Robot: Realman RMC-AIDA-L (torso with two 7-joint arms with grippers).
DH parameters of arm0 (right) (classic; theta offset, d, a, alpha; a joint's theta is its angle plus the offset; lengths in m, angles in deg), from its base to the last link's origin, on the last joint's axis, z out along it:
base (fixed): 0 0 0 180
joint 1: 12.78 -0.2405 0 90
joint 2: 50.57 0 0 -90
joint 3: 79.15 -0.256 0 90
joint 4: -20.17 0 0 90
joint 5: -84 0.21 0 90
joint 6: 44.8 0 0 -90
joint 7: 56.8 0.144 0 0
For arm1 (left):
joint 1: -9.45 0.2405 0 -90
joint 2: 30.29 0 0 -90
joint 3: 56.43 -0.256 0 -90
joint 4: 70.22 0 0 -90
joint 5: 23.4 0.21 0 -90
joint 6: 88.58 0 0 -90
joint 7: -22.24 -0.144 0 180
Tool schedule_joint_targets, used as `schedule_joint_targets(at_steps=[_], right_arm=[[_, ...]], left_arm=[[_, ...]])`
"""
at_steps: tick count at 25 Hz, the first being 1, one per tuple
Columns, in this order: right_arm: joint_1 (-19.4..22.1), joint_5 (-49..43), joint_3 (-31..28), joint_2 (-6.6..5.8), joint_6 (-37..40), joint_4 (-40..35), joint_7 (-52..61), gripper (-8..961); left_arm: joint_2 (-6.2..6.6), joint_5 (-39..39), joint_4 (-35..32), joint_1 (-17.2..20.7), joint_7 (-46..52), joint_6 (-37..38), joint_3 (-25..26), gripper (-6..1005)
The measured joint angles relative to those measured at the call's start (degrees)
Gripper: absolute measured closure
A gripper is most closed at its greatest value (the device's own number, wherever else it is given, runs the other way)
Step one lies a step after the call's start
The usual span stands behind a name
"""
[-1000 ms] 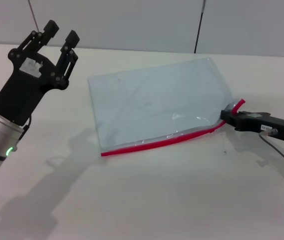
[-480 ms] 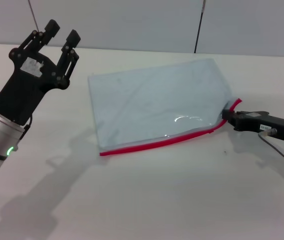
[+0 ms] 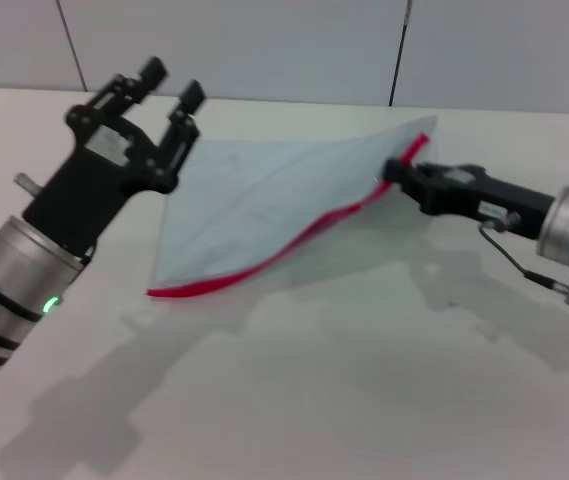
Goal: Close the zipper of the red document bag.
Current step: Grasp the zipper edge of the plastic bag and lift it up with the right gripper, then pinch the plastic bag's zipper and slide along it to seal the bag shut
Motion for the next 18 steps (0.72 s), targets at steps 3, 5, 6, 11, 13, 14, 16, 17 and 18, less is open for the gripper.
schedule_joint_targets(at_steps=[3, 5, 6, 11, 13, 14, 16, 17, 18], right_arm=[[-1.4, 2.2, -0.2, 0.02, 0.6, 1.9, -1.6, 930], [-2.0, 2.7, -0.5, 0.10, 0.6, 2.2, -1.7, 929], [-2.2, 3.1, -0.6, 0.15, 0.6, 2.3, -1.8, 928], [-3.0, 5.0, -0.6, 0.10, 1.3, 3.5, -2.0, 925], [-3.5, 5.4, -0.7, 0.13, 1.4, 3.8, -1.9, 923], [-3.7, 5.4, -0.7, 0.14, 1.5, 4.0, -1.8, 922], [-4.0, 5.6, -0.7, 0.12, 1.9, 4.5, -1.7, 921], [-4.1, 5.6, -0.7, 0.12, 2.0, 4.7, -1.7, 920], [-4.3, 5.6, -0.7, 0.12, 2.2, 4.9, -1.7, 920]], left_arm=[[-0.10, 2.0, 0.2, -0.7, 0.0, -1.1, 0.0, 568], [-0.22, 3.0, 0.7, -1.2, 0.0, -1.9, 0.0, 570], [-0.26, 3.4, 1.0, -1.5, 0.0, -2.4, 0.0, 570], [-0.27, 6.2, 1.8, -2.9, -0.6, -6.3, 0.0, 568], [-0.29, 6.5, 2.4, -3.1, -2.4, -7.4, 0.0, 568], [-0.29, 6.5, 2.4, -3.1, -2.4, -7.4, 0.0, 568], [-0.29, 6.6, 3.5, -3.3, -5.8, -9.1, 0.0, 567], [-0.29, 6.6, 3.7, -3.4, -6.3, -9.4, 0.0, 567], [-0.29, 6.6, 4.0, -3.5, -7.2, -9.9, 0.0, 567]])
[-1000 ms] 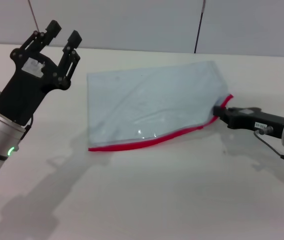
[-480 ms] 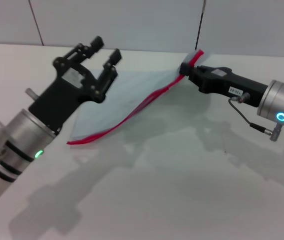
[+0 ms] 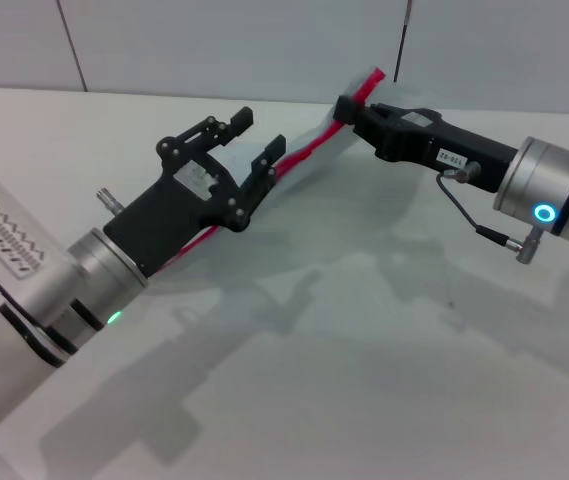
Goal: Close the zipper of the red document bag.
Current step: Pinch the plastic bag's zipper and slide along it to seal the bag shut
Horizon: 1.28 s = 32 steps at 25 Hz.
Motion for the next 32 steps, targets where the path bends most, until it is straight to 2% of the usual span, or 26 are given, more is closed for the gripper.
schedule_joint_targets(at_steps=[15, 32], right_arm=[[-0.9, -0.4, 0.7, 0.13, 0.1, 1.0, -0.2, 909], [-1.7, -0.4, 2.2, 0.06, 0.2, 2.2, -0.3, 896]], left_arm=[[-0.12, 0.9, 2.4, -0.1, -12.7, -2.4, 0.1, 569], [0.00, 0.5, 1.7, -0.3, -14.0, -4.7, 0.7, 585]])
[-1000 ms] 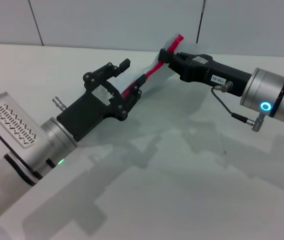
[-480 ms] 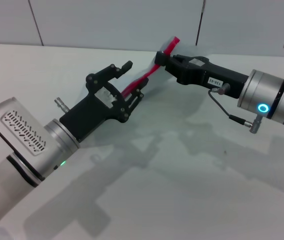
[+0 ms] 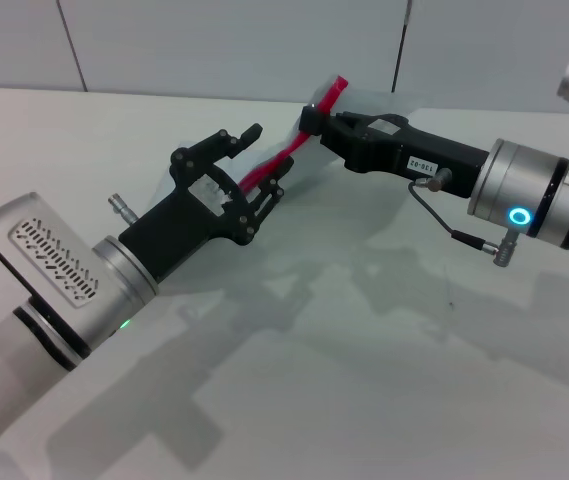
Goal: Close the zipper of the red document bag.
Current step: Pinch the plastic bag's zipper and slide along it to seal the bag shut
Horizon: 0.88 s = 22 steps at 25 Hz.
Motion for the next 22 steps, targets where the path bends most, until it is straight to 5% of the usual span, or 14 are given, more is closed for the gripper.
schedule_joint_targets(at_steps=[14, 22], right_arm=[[0.0, 0.0, 0.0, -0.06, -0.1, 0.0, 0.0, 886], [0.0, 0.0, 0.0, -0.06, -0.4, 0.0, 0.0, 880]], left_arm=[[-0.09, 0.0, 0.3, 0.0, -2.9, -0.1, 0.2, 598], [-0.09, 0.0, 0.1, 0.0, -3.0, -0.1, 0.2, 787]])
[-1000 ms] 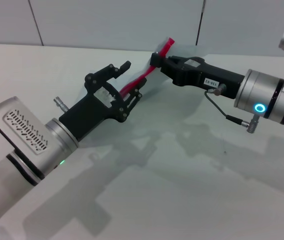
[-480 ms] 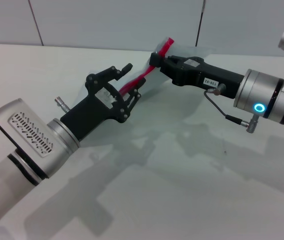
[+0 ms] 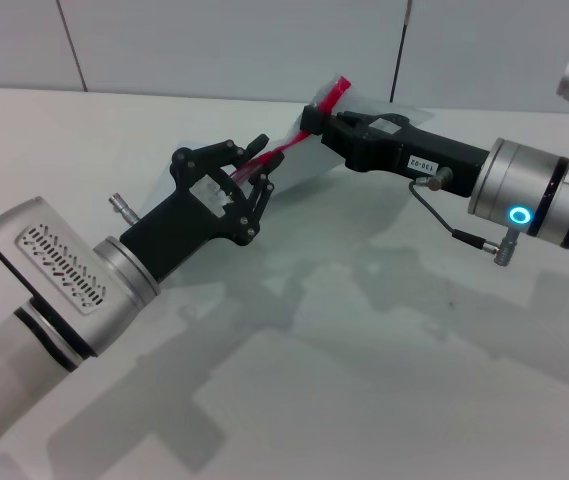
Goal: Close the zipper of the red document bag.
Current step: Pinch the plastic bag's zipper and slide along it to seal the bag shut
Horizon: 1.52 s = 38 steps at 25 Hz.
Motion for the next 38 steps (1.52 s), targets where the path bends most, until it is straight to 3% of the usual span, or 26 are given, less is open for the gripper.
schedule_joint_targets(at_steps=[30, 38], right_arm=[[0.2, 0.1, -0.1, 0.09, -1.0, -0.3, -0.1, 859], [4.8, 6.7, -0.7, -0.31, 1.1, -6.8, 1.3, 853]], left_arm=[[0.00, 0.1, -0.1, -0.3, -2.2, -1.7, -0.1, 916], [0.15, 0.4, -0.1, 0.1, -2.0, -1.9, -0.6, 916]])
